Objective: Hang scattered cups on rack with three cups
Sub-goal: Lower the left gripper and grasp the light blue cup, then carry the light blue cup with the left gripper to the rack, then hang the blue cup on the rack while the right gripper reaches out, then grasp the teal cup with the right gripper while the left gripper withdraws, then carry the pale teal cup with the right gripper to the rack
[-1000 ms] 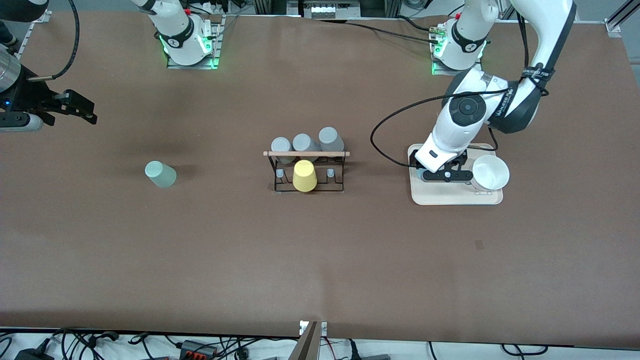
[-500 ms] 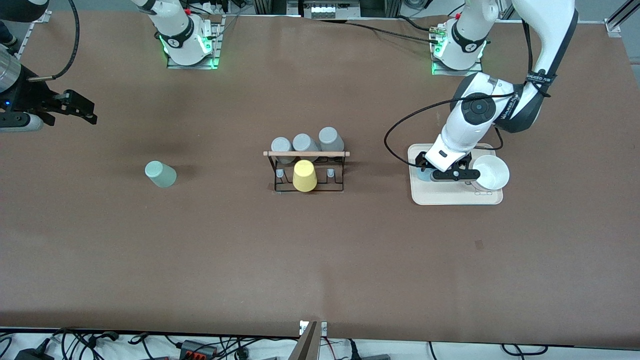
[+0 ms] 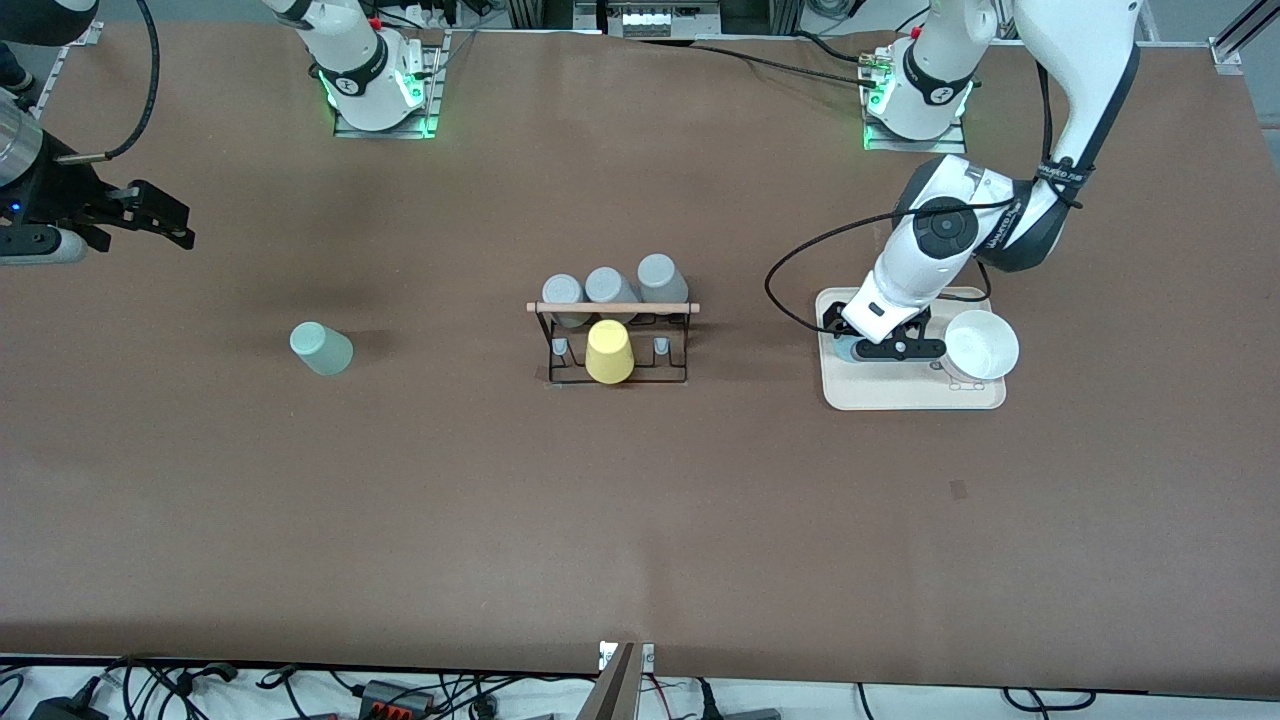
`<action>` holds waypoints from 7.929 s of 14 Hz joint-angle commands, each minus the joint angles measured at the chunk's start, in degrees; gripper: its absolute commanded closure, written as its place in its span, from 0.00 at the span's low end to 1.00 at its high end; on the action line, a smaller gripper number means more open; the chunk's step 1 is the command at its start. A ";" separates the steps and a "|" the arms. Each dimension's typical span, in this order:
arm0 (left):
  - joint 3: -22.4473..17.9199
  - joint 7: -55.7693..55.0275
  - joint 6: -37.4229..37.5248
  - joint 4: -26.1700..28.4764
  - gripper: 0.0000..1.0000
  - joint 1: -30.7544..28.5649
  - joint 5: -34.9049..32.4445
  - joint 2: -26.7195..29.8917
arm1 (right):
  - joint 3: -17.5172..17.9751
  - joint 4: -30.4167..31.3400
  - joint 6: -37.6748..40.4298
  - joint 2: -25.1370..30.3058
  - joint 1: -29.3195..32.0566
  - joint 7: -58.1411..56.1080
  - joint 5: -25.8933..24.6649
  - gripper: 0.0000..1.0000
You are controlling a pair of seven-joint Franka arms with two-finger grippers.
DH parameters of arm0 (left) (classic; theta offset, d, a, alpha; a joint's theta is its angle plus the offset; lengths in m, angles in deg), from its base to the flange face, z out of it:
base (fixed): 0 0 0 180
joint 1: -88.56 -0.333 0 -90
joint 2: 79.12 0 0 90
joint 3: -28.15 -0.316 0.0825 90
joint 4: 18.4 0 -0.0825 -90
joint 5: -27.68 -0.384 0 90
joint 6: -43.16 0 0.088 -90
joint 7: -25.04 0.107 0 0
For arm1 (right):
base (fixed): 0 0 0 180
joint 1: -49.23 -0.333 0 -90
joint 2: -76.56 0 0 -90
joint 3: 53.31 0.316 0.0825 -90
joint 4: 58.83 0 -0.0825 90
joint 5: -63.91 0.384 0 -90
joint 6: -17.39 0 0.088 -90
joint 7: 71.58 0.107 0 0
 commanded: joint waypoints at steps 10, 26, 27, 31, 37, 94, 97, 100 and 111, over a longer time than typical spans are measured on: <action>2.97 1.92 27.55 -20.63 0.76 1.02 -2.10 1.27 | 0.19 0.32 0.44 0.40 0.11 0.00 -0.50 0.00; -0.70 -19.61 36.39 -62.16 0.79 31.51 1.96 -22.55 | 0.10 0.24 0.09 0.49 0.28 0.00 -0.50 0.00; -0.80 -19.70 36.39 -62.16 0.79 31.96 1.68 -22.90 | 0.10 0.24 0.09 0.49 0.28 0.00 -0.50 0.00; -0.98 -19.44 36.39 -61.81 0.78 31.88 -0.77 -23.25 | 0.10 0.24 0.00 0.49 0.37 0.00 -0.59 0.00; -2.82 -19.00 36.39 -62.86 0.79 31.09 -1.39 -22.73 | 0.10 0.41 0.09 0.49 0.37 0.00 -0.59 0.00; -3.35 28.82 61.09 -41.59 0.00 -7.92 12.93 15.42 | 0.10 20.10 -34.98 -23.59 0.81 3.50 -0.07 0.00; -7.01 29.34 59.42 -41.86 0.00 -8.04 15.47 15.33 | 0.28 20.01 -35.42 -24.21 0.72 3.95 0.02 0.00; -21.69 28.64 56.87 -39.93 0.00 6.36 15.22 16.56 | 0.37 19.84 -35.51 -24.82 0.63 5.01 0.11 0.00; -17.68 22.14 56.69 -40.28 0.00 8.24 12.40 16.91 | 3.08 11.00 -22.38 -23.51 0.19 4.74 0.02 0.69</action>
